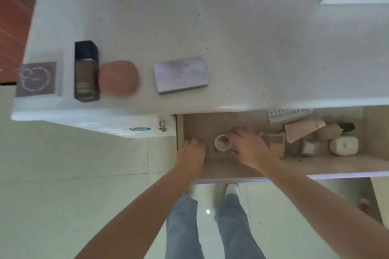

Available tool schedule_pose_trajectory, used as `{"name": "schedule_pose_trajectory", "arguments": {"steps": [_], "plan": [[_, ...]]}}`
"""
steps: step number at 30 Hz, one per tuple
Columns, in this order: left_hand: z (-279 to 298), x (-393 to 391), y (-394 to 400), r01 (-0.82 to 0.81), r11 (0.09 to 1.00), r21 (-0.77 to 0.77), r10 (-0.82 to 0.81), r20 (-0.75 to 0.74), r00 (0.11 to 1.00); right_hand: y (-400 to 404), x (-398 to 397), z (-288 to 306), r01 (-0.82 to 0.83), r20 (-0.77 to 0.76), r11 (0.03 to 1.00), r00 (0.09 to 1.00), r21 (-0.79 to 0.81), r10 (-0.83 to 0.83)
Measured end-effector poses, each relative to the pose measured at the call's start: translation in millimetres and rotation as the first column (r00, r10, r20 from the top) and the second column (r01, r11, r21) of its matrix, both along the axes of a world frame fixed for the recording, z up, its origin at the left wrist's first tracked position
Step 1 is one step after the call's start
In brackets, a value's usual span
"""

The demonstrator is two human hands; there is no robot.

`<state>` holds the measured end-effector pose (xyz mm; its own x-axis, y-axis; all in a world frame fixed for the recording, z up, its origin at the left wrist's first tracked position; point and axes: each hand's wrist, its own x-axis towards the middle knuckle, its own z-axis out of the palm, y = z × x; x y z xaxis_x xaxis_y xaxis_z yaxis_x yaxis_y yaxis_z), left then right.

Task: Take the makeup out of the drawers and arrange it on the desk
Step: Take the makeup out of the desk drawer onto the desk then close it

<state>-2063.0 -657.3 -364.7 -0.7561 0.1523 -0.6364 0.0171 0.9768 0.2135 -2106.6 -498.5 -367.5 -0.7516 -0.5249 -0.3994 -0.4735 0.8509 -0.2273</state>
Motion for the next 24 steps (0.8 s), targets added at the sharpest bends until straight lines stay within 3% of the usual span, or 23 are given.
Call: {"name": "schedule_pose_trajectory", "arguments": {"steps": [2,6,10,13,15,18,20,22,24], "plan": [[-18,-4,21,-0.074,0.993,-0.096,0.078,0.037,0.996,5,1,-22,0.057,0.186,0.988,0.979,0.142,-0.084],[-46,-12,43,-0.321,0.93,-0.182,0.329,0.014,0.944,3,-11,-45,0.009,0.126,0.994,0.992,0.109,-0.022],[-54,-15,50,-0.421,0.882,-0.211,0.427,-0.019,0.904,26,-22,-41,-0.004,0.114,0.993,0.993,0.12,-0.01],[-44,-16,56,-0.476,0.863,-0.171,0.481,-0.015,0.877,51,-20,-25,0.01,0.094,0.999,0.996,0.034,-0.013],[-25,-17,63,-0.504,0.861,-0.073,0.503,-0.034,0.864,70,-20,0,0.02,0.02,0.991,1.0,-0.134,-0.017],[19,-13,75,-0.466,0.869,0.167,0.492,-0.198,0.848,93,-33,44,0.025,-0.092,0.933,0.994,-0.36,-0.062],[52,-21,83,-0.393,0.86,0.327,0.504,-0.411,0.76,102,-55,69,0.029,-0.156,0.906,0.982,-0.422,-0.104],[76,-46,85,-0.318,0.892,0.322,0.453,-0.629,0.632,100,-80,86,0.04,-0.223,0.904,0.964,-0.426,-0.147],[84,-84,82,-0.339,0.901,0.271,0.428,-0.685,0.59,90,-103,92,0.065,-0.216,0.922,0.964,-0.381,-0.157]]}}
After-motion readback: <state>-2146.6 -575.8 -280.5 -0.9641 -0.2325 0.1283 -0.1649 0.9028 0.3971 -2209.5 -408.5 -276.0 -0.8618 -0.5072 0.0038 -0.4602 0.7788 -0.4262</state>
